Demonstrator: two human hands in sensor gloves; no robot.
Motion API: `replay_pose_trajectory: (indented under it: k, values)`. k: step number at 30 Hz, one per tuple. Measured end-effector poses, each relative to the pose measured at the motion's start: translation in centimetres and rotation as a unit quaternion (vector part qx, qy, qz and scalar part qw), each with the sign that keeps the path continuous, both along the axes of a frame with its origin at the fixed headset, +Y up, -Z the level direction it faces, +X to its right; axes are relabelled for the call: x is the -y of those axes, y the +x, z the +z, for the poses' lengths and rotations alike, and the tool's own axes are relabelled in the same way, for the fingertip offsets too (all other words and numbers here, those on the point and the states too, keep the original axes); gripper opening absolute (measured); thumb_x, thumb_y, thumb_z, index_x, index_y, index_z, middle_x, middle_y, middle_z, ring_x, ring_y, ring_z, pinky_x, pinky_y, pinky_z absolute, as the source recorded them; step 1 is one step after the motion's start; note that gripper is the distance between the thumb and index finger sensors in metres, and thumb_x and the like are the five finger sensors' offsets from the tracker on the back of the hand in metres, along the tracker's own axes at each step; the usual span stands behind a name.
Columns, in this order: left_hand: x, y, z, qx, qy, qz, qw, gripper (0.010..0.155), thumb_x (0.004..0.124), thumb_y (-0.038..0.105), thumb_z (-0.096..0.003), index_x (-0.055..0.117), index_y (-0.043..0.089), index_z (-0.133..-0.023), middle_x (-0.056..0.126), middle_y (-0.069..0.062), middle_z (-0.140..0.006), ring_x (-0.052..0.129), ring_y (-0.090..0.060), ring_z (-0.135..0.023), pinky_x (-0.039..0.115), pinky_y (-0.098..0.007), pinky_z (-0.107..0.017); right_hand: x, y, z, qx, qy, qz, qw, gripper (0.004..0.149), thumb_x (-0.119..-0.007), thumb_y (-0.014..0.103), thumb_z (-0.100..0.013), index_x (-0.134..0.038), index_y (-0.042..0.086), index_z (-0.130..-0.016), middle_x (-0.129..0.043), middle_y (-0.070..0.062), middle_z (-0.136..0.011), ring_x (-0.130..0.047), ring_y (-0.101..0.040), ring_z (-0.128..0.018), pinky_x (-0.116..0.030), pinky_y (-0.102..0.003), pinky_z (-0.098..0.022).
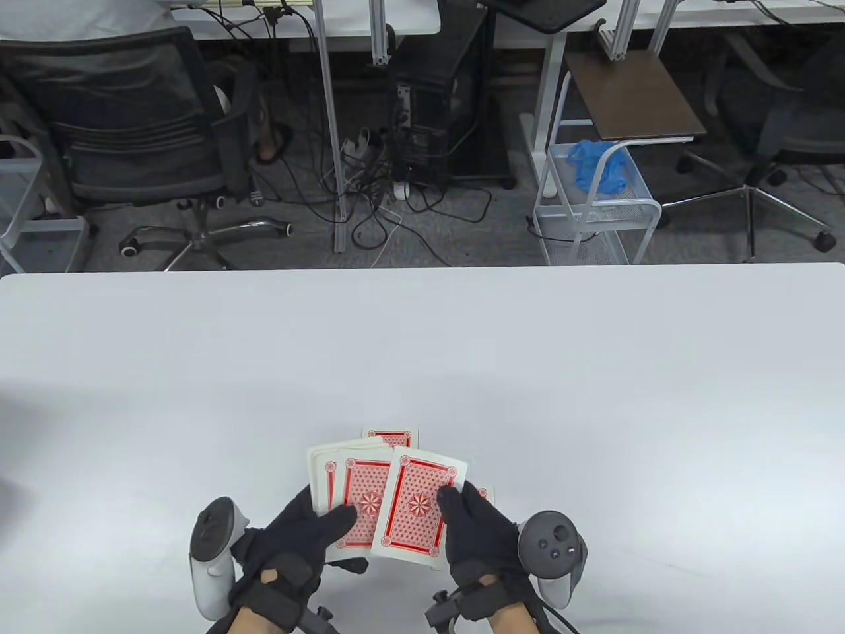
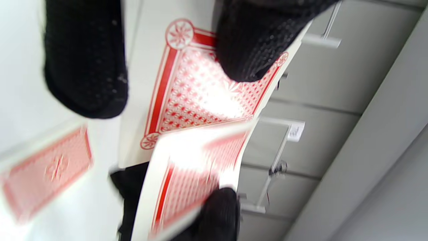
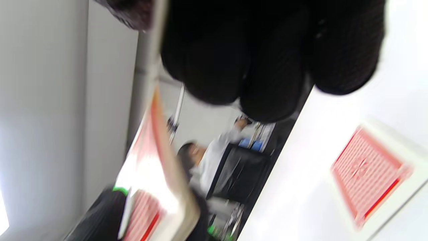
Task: Four-player card dealing with fan arrangement
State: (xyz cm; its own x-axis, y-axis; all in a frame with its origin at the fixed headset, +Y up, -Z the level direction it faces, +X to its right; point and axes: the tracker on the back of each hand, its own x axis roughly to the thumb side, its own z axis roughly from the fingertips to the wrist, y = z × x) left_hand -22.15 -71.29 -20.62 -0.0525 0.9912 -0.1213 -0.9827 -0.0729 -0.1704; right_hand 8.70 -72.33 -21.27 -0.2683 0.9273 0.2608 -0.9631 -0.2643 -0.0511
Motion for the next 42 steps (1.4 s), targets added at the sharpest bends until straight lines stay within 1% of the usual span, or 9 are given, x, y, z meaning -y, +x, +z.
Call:
replay_pose_trajectory:
  k: [3,7,12,19,21,25,27,33,42]
  values:
    - [-1.4,-2.7,0.4,-0.086,0.037,-0.05,0.994,0.054,0.087,0.037,-0.0526,0.072,0.027,-0.104,0.094,0.003,-0.101,0.108,-0.036,-0.077,0.1,-0.046,-0.035,0.5,0.5,-0.3,0.009,-0.077,0.132,0.988,0.04,-0.062,0.038,-0.064,-0.087,0.008,-0.063,-0.088,-0.019,-0.075,-0.084,-0.052,-0.074,-0.069,-0.073,-0.054]
    - [-1.8,-4.4,0.5,-0.107,0.046,0.016,0.993,0.054,0.086,0.037,-0.0534,0.072,0.027,-0.105,0.093,0.003,-0.102,0.107,-0.037,-0.078,0.099,-0.047,-0.037,1.9,-1.9,-0.6,-0.071,-0.153,0.268,0.948,0.039,-0.075,0.038,-0.061,-0.091,0.004,-0.073,-0.067,-0.031,-0.095,-0.062,-0.062,-0.089,-0.055,-0.079,-0.059]
    - [-1.5,-4.7,0.5,-0.11,0.039,0.02,0.993,0.054,0.085,0.037,-0.0535,0.071,0.027,-0.105,0.092,0.003,-0.103,0.105,-0.038,-0.08,0.098,-0.048,-0.038,2.3,-5.8,-0.1,-0.069,-0.144,0.426,0.89,0.041,-0.082,0.037,-0.058,-0.092,0.002,-0.077,-0.064,-0.033,-0.098,-0.058,-0.064,-0.091,-0.052,-0.081,-0.06]
    - [-1.5,-3.8,0.5,-0.093,0.045,-0.018,0.994,0.054,0.084,0.037,-0.0535,0.071,0.028,-0.105,0.091,0.003,-0.104,0.104,-0.038,-0.081,0.098,-0.049,-0.039,3.6,-9.4,0.0,-0.023,-0.121,0.661,0.741,0.048,-0.081,0.051,-0.055,-0.093,0.006,-0.067,-0.071,-0.029,-0.095,-0.065,-0.061,-0.089,-0.054,-0.08,-0.06]
    - [-1.5,-3.3,0.4,-0.081,0.043,-0.023,0.996,0.054,0.084,0.037,-0.0536,0.071,0.028,-0.105,0.092,0.004,-0.104,0.104,-0.038,-0.081,0.098,-0.049,-0.039,3.0,-9.0,0.1,-0.024,-0.108,0.637,0.763,0.048,-0.079,0.051,-0.057,-0.088,0.007,-0.075,-0.069,-0.028,-0.096,-0.065,-0.061,-0.09,-0.054,-0.079,-0.061]
    - [-0.8,-1.3,0.2,-0.03,0.021,-0.022,0.999,0.054,0.084,0.037,-0.0539,0.071,0.028,-0.106,0.092,0.003,-0.104,0.105,-0.037,-0.081,0.098,-0.048,-0.039,0.2,-7.0,0.8,-0.003,0.031,0.392,0.919,0.05,-0.059,0.037,-0.06,-0.082,0.006,-0.091,-0.088,-0.023,-0.088,-0.097,-0.048,-0.068,-0.078,-0.069,-0.049]
    - [-0.4,0.0,0.2,0.002,0.01,-0.012,1.0,0.054,0.084,0.037,-0.0542,0.07,0.028,-0.106,0.092,0.004,-0.103,0.104,-0.037,-0.081,0.098,-0.048,-0.04,-1.1,-6.1,1.5,0.023,0.043,0.281,0.958,0.06,-0.053,0.039,-0.06,-0.077,0.0,-0.098,-0.094,-0.021,-0.082,-0.105,-0.04,-0.054,-0.085,-0.064,-0.041]
    - [0.3,3.1,0.6,0.069,-0.007,0.048,0.996,0.055,0.086,0.035,-0.0526,0.07,0.029,-0.105,0.092,0.005,-0.103,0.105,-0.036,-0.082,0.099,-0.047,-0.04,-2.9,-4.7,2.5,0.056,0.108,0.297,0.947,0.065,-0.07,0.058,-0.056,-0.065,0.006,-0.096,-0.085,-0.007,-0.074,-0.099,-0.028,-0.051,-0.085,-0.058,-0.043]
    - [0.6,2.2,0.2,0.078,-0.009,0.109,0.991,0.056,0.087,0.035,-0.0525,0.07,0.028,-0.105,0.092,0.004,-0.103,0.106,-0.036,-0.081,0.1,-0.047,-0.039,-2.9,-3.5,2.1,0.009,0.127,0.129,0.984,0.038,-0.071,0.04,-0.059,-0.081,0.014,-0.084,-0.097,0.002,-0.062,-0.107,-0.022,-0.049,-0.09,-0.053,-0.043]
